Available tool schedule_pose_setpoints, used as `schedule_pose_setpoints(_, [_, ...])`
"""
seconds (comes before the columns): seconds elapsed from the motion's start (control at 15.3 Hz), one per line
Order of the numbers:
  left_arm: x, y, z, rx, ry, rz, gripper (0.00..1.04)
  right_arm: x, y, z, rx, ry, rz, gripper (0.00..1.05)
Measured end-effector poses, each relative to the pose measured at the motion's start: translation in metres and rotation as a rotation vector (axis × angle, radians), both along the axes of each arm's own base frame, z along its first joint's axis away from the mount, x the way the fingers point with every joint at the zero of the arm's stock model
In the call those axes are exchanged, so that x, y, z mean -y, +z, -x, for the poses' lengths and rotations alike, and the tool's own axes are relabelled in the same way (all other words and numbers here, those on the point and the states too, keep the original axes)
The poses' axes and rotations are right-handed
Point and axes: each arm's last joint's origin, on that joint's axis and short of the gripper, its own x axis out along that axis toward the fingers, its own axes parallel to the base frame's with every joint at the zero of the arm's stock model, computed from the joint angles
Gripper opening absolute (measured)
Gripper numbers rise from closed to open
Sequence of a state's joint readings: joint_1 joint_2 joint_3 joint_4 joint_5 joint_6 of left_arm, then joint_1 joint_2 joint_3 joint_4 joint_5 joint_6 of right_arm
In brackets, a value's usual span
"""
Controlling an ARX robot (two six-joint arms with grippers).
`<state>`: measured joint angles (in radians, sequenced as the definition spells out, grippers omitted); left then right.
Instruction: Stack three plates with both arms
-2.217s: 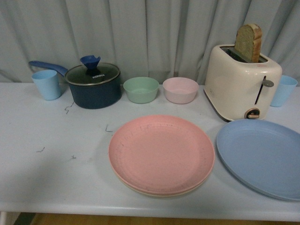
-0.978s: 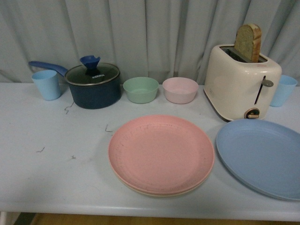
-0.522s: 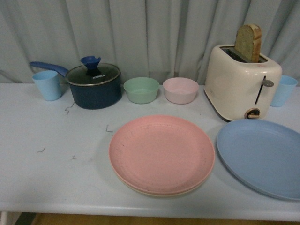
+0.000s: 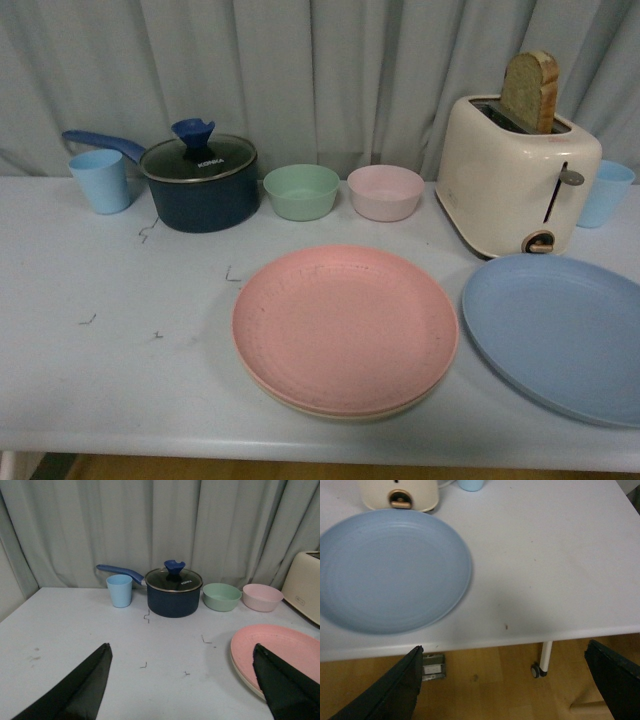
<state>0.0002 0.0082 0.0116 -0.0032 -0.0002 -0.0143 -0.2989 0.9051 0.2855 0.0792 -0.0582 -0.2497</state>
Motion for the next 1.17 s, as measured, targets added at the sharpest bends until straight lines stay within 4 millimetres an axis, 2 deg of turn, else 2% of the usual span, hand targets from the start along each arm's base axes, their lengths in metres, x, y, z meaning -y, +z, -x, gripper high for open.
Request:
schedule_pose_setpoints(0.13, [0.000, 0.000, 0.000, 0.000, 0.001, -0.001, 1.00, 0.009, -0.001, -0.012, -0.005, -0.011, 0.008, 0.98])
schedule_pose_setpoints(0.2, [0.000, 0.000, 0.000, 0.000, 0.000, -0.001, 0.98, 0.020, -0.003, -0.029, -0.004, -0.021, 0.022, 0.98])
schedule_pose_setpoints(0.26, [0.000, 0.000, 0.000, 0.000, 0.000, -0.001, 0.98, 0.034, -0.005, -0.057, 0.004, -0.024, 0.030, 0.98])
schedule_pose_setpoints(0.46, [0.000, 0.000, 0.000, 0.000, 0.000, -0.001, 0.98, 0.047, -0.021, -0.109, -0.008, 0.045, -0.007, 0.98])
schedule_pose_setpoints(0.59, [0.000, 0.000, 0.000, 0.000, 0.000, -0.001, 0.98, 0.047, -0.039, -0.137, -0.043, 0.094, -0.036, 0.98])
schedule_pose_setpoints(0.72, [0.000, 0.000, 0.000, 0.000, 0.000, -0.001, 0.98, 0.044, -0.067, -0.170, -0.086, 0.136, -0.093, 0.98])
schedule_pose_setpoints(0.78, [0.000, 0.000, 0.000, 0.000, 0.000, -0.001, 0.98, 0.037, -0.099, -0.203, -0.133, 0.146, -0.173, 0.98])
schedule_pose_setpoints(1.04, [0.000, 0.000, 0.000, 0.000, 0.000, 0.000, 0.98, 0.033, -0.124, -0.218, -0.186, 0.108, -0.231, 0.98])
schedule_pose_setpoints(1.17, [0.000, 0.000, 0.000, 0.000, 0.000, -0.001, 0.98, 0.032, -0.132, -0.220, -0.202, 0.086, -0.252, 0.87])
